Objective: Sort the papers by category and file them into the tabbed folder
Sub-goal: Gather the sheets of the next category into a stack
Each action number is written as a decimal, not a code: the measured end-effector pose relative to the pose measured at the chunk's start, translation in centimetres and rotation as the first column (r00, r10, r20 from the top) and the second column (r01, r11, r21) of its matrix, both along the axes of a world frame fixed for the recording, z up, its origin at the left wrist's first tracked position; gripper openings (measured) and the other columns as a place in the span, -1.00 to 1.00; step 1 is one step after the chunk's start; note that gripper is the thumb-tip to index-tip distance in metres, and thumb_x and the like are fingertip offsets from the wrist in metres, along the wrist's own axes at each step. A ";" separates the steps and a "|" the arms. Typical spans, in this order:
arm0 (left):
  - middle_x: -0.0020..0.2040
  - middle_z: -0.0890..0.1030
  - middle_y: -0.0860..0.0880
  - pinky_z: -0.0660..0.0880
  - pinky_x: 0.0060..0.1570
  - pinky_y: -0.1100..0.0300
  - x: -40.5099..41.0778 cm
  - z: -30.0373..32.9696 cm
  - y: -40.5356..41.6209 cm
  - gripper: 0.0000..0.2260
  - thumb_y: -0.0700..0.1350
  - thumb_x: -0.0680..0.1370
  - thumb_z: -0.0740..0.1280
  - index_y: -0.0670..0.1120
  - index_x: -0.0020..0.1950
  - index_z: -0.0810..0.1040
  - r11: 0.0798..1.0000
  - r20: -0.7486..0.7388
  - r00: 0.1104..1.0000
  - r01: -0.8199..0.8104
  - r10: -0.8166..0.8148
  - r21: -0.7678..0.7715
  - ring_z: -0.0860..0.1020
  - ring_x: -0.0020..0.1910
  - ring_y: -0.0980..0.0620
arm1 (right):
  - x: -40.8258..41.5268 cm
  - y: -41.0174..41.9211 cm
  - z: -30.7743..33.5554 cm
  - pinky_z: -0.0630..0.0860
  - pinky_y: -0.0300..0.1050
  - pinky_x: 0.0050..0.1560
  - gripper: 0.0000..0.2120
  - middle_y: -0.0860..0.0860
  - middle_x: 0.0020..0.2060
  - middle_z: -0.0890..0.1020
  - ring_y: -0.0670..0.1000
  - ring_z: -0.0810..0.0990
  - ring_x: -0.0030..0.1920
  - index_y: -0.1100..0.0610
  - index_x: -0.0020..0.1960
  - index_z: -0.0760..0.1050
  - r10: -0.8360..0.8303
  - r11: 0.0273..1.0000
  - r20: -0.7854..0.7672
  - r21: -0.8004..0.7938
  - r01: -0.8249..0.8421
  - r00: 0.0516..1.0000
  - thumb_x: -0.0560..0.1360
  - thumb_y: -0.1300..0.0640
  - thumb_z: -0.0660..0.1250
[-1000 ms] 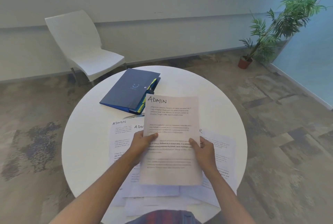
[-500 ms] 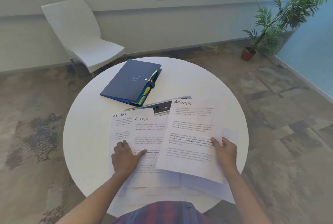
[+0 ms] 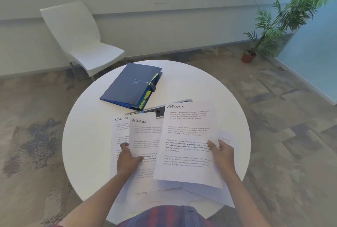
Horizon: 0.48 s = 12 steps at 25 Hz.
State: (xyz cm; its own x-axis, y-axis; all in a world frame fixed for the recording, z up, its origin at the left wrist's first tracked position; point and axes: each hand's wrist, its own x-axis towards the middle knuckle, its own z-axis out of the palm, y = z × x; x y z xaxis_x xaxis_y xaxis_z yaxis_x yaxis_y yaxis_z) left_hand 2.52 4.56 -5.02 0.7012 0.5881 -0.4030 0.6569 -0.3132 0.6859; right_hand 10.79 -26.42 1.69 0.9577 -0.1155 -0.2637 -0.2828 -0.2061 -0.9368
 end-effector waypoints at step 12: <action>0.11 0.68 -0.01 0.58 0.09 -0.10 0.5 6.8 0.1 -0.75 -0.25 0.61 0.26 0.05 0.18 0.54 0.896 0.368 0.930 0.163 0.001 -0.412 0.67 0.05 -0.04 | 0.2 2.8 2.8 0.62 -0.20 -0.18 -0.88 0.02 -0.11 0.76 -0.01 0.74 -0.13 0.14 0.04 0.67 0.087 0.964 -0.102 0.259 -0.058 0.991 0.54 0.22 0.39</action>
